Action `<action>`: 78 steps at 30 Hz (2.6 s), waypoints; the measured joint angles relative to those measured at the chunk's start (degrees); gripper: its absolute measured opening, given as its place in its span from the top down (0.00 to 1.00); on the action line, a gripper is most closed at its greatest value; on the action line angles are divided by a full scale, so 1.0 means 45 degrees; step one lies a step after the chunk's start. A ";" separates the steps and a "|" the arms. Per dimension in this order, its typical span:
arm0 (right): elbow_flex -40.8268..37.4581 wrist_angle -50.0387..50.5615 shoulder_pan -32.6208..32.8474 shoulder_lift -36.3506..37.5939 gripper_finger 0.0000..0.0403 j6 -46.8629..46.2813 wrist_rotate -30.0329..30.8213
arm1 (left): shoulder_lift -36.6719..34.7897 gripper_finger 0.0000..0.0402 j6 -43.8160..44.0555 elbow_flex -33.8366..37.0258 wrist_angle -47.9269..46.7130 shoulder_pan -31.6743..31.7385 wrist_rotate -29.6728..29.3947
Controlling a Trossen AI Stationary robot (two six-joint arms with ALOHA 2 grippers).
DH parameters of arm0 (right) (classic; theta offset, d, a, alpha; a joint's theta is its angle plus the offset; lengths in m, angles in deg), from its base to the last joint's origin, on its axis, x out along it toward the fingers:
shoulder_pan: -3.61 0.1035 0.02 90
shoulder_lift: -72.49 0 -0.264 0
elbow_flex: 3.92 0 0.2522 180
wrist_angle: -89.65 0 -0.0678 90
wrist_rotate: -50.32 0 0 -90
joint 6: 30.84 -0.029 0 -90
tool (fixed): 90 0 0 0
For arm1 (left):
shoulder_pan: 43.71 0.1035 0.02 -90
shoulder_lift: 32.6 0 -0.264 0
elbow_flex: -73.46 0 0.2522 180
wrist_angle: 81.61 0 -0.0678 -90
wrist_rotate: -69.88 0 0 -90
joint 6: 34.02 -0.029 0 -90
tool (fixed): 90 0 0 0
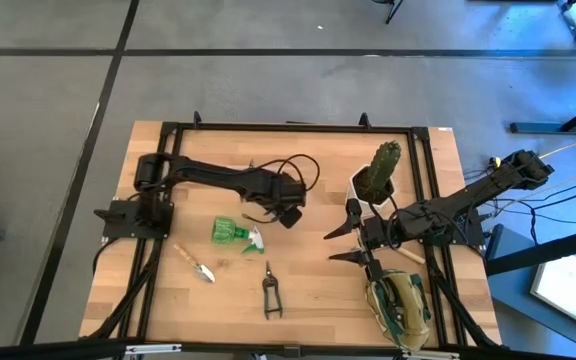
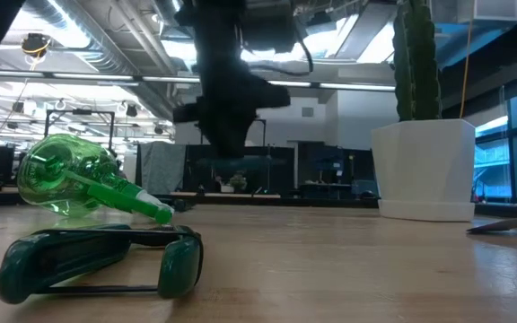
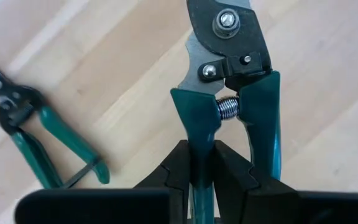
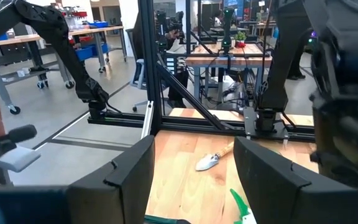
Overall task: Pick & Place Garden tools in Gardening bag
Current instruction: Put the hand pruner into the white bag
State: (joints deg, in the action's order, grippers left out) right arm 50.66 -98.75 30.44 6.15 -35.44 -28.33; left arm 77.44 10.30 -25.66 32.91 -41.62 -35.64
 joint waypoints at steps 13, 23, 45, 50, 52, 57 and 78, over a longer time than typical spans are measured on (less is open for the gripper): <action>0.0000 0.0108 0.0000 0.0000 0.45 -0.0126 0.0002 | -0.2167 0.91 -0.0031 -0.0024 0.0155 -0.0849 -0.2371; 0.0000 0.0288 0.0120 0.0000 0.45 -0.0554 -0.0003 | -0.2544 0.91 -0.0660 -0.0024 0.0967 -0.1399 -0.3577; 0.0000 -0.0466 0.0976 0.0000 0.45 -0.0312 -0.0003 | -0.2689 0.91 -0.2478 -0.0039 0.3178 -0.2039 -0.5068; 0.0000 -0.0659 0.0981 0.0000 0.45 -0.0559 -0.0003 | -0.2865 0.91 -0.3219 -0.0044 0.3909 -0.2574 -0.5911; 0.0000 -0.0697 0.0976 0.0000 0.45 -0.0565 0.0002 | -0.2933 0.91 -0.3481 -0.0045 0.4274 -0.2808 -0.6298; -0.0005 -0.0791 0.0981 0.0000 0.45 -0.0920 -0.0192 | -0.3132 0.91 -0.4054 -0.0049 0.4783 -0.3586 -0.7137; -0.0005 -0.1425 0.0981 -0.0010 0.46 -0.1258 -0.0231 | -0.3350 0.91 -0.4357 -0.0015 0.6259 -0.5789 -1.1424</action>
State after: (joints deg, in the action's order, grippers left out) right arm 50.64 -105.16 34.85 6.10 -41.10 -29.37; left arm 62.36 -9.30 -25.72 61.08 -67.67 -87.05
